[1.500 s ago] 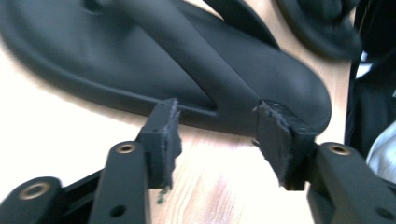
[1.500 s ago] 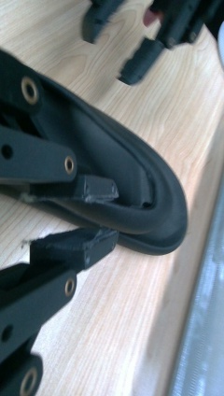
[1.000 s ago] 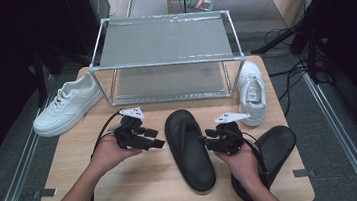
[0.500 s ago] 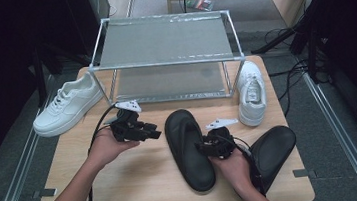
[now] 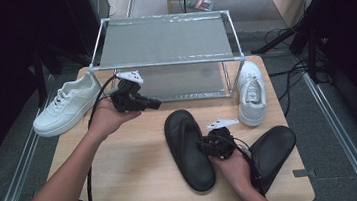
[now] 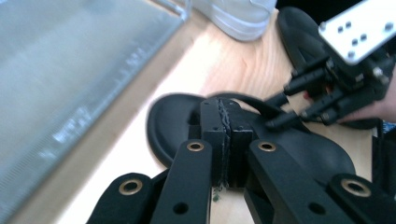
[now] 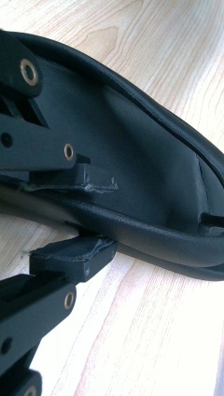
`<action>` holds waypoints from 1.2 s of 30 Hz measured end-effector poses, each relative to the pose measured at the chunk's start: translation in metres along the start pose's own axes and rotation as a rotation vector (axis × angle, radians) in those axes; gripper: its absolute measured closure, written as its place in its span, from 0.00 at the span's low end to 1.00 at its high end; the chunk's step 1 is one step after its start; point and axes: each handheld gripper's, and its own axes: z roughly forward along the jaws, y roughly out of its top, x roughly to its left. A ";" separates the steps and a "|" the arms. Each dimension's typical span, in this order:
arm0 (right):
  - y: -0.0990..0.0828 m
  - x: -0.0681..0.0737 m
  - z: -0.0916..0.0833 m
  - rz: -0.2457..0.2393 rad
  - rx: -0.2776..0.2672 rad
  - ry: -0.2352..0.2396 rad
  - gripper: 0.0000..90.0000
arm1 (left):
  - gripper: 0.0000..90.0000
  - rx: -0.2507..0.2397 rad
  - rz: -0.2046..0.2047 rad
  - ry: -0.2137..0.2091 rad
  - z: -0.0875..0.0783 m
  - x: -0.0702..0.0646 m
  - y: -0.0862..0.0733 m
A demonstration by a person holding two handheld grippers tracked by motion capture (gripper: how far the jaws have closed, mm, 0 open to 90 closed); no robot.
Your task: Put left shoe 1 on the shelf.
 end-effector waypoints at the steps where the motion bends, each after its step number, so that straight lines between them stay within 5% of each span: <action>1: 0.000 0.000 0.000 -0.002 -0.003 0.003 0.75 | 1.00 -0.003 -0.001 0.004 -0.001 0.001 0.004; 7: 0.003 -0.004 -0.002 0.009 -0.005 0.010 0.85 | 1.00 -0.023 0.010 0.007 -0.004 0.016 0.023; 13: 0.009 -0.003 0.000 0.005 0.004 0.025 0.91 | 1.00 -0.014 0.019 0.044 -0.013 0.031 0.052; 17: 0.011 -0.002 0.000 0.019 0.024 0.048 0.92 | 1.00 -0.001 0.083 0.086 -0.020 0.039 0.067; 22: 0.015 -0.001 0.001 0.012 0.029 0.058 0.92 | 1.00 0.010 0.078 0.116 -0.021 0.057 0.080; 31: 0.036 -0.014 -0.004 0.033 -0.003 0.042 0.92 | 1.00 0.056 0.014 0.178 -0.012 0.091 0.083; 36: 0.053 -0.027 0.002 0.064 -0.048 0.003 0.92 | 1.00 0.045 0.017 0.178 -0.010 0.095 0.081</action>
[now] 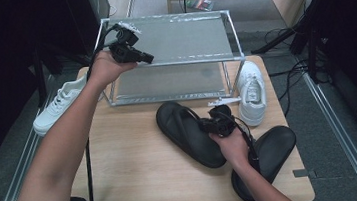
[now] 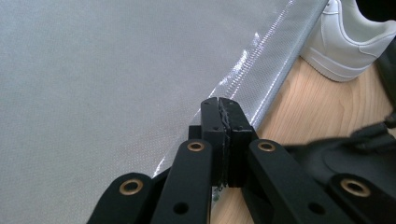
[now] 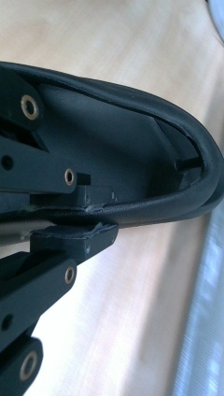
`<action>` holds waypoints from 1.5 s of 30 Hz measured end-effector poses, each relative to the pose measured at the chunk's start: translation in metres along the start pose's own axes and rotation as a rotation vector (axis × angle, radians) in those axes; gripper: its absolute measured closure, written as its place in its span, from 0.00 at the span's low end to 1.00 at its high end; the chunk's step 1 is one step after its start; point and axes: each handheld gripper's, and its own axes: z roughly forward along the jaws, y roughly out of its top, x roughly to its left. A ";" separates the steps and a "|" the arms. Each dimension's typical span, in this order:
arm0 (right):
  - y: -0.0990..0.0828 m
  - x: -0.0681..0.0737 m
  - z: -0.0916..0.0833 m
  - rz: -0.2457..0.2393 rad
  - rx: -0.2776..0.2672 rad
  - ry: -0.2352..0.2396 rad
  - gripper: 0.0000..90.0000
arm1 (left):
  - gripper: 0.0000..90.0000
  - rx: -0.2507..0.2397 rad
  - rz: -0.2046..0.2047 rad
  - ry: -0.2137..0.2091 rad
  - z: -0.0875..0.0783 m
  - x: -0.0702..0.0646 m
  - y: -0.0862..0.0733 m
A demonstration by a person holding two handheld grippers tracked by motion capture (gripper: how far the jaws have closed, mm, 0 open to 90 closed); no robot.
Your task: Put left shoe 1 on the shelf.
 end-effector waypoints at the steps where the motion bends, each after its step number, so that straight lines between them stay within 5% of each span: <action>1: 0.003 -0.001 0.002 0.002 -0.018 -0.011 0.92 | 1.00 -0.001 0.001 0.001 0.000 0.000 0.000; 8: 0.032 -0.006 0.027 0.043 -0.072 -0.072 0.92 | 1.00 -0.014 0.006 0.006 0.002 0.000 -0.002; 18: 0.064 -0.009 0.071 0.128 -0.071 -0.134 0.92 | 1.00 -0.019 -0.006 -0.019 0.001 0.004 -0.004; 24: 0.072 -0.008 0.090 0.135 -0.077 -0.158 0.91 | 1.00 -0.040 -0.015 -0.042 0.002 0.007 -0.006; 28: 0.073 -0.008 0.091 0.136 -0.079 -0.143 0.85 | 1.00 -0.044 -0.022 -0.044 0.003 0.008 -0.007; 34: 0.074 -0.005 0.081 0.071 -0.072 -0.134 0.72 | 1.00 -0.040 -0.037 -0.047 0.003 0.009 -0.006; 41: 0.065 0.004 0.052 -0.010 -0.106 -0.097 0.74 | 1.00 -0.029 -0.048 -0.044 0.003 0.009 -0.004; 45: 0.053 0.011 0.034 -0.056 -0.114 -0.057 0.83 | 1.00 -0.024 -0.043 -0.039 0.003 0.008 -0.004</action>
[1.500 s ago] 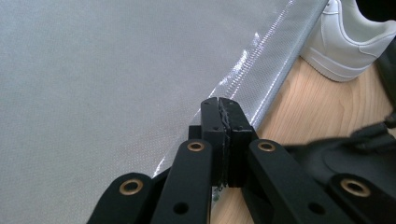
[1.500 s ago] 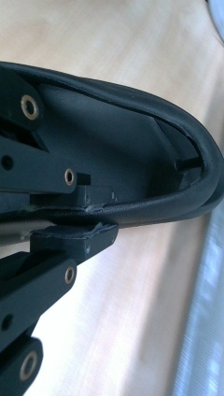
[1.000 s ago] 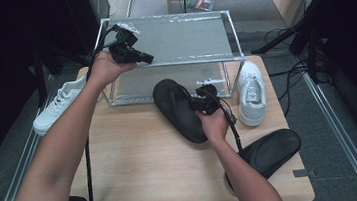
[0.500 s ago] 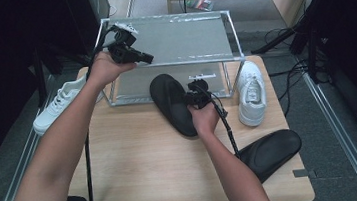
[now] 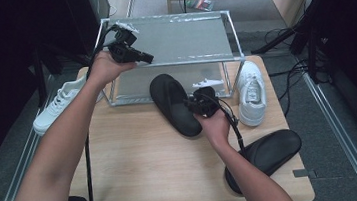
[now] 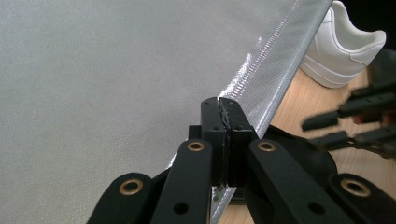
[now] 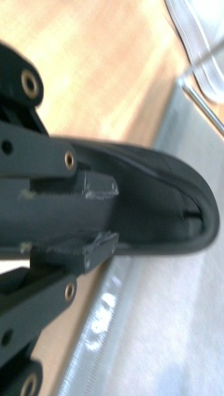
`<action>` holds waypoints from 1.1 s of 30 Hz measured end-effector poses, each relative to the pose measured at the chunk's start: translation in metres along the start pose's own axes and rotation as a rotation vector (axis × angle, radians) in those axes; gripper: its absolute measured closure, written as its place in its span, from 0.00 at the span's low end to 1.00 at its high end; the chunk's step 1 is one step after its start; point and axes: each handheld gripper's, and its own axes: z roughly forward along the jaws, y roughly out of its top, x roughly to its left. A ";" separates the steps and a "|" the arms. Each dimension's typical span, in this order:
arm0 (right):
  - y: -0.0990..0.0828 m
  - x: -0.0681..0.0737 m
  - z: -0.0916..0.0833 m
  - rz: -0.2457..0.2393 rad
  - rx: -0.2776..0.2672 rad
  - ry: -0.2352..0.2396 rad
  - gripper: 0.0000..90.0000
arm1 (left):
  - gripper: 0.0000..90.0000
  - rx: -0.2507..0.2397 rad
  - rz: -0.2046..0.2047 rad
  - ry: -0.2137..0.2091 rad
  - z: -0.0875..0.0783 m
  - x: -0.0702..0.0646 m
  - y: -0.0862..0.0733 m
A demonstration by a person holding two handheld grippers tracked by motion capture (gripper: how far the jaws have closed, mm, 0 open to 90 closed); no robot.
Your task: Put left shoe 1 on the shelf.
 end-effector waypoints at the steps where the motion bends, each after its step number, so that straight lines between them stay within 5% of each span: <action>1: -0.004 0.001 -0.004 -0.005 -0.001 0.015 0.87 | 1.00 0.001 -0.002 0.001 0.000 0.000 0.000; 4: -0.016 0.007 -0.014 -0.026 -0.002 0.059 0.99 | 1.00 -0.001 0.002 0.004 0.000 -0.001 0.000; 9: -0.038 0.013 -0.021 -0.056 0.037 0.108 1.00 | 1.00 0.000 0.012 0.013 0.000 -0.002 0.001; 19: -0.075 0.007 -0.032 -0.070 0.120 0.088 1.00 | 1.00 0.002 0.019 0.017 0.000 -0.002 0.001; 26: -0.083 0.004 -0.023 -0.089 0.181 0.063 1.00 | 1.00 0.005 0.026 0.021 0.000 -0.003 0.001; 33: -0.082 0.007 -0.017 -0.090 0.165 0.070 1.00 | 1.00 0.004 0.024 0.022 0.000 -0.003 0.000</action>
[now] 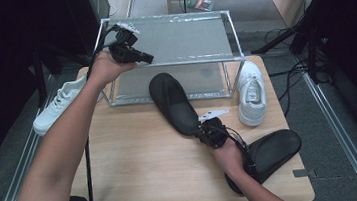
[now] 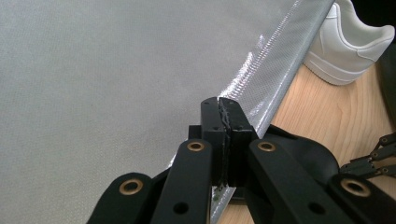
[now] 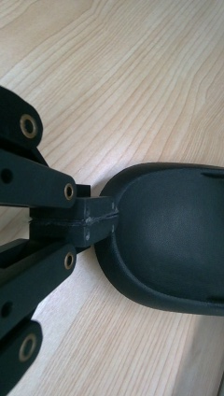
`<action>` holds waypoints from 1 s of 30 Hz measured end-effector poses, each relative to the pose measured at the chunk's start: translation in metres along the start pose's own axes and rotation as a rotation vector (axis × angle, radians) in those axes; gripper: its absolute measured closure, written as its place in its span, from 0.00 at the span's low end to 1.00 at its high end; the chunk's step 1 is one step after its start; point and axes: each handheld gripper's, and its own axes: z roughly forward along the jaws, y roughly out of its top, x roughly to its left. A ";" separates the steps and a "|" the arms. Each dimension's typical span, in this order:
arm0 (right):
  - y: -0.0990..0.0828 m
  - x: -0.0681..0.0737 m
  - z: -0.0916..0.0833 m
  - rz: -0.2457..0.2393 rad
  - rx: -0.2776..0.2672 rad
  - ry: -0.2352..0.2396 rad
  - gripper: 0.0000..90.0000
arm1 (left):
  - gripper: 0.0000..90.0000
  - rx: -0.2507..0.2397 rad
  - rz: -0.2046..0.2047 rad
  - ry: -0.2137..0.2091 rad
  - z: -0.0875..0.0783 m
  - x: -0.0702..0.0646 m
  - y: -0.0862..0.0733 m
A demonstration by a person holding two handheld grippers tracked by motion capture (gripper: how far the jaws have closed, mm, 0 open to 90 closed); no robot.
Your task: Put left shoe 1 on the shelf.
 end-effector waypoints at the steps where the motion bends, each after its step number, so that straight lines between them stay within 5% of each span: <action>1: 0.000 0.000 0.001 -0.003 -0.002 0.003 1.00 | 1.00 -0.003 -0.004 -0.001 0.000 0.000 0.000; 22: 0.027 0.024 0.039 0.016 -0.050 0.037 1.00 | 1.00 -0.015 -0.009 -0.007 0.001 0.001 -0.002; 30: 0.043 0.026 0.052 0.059 -0.116 0.048 1.00 | 1.00 -0.017 -0.010 -0.009 0.001 0.001 -0.002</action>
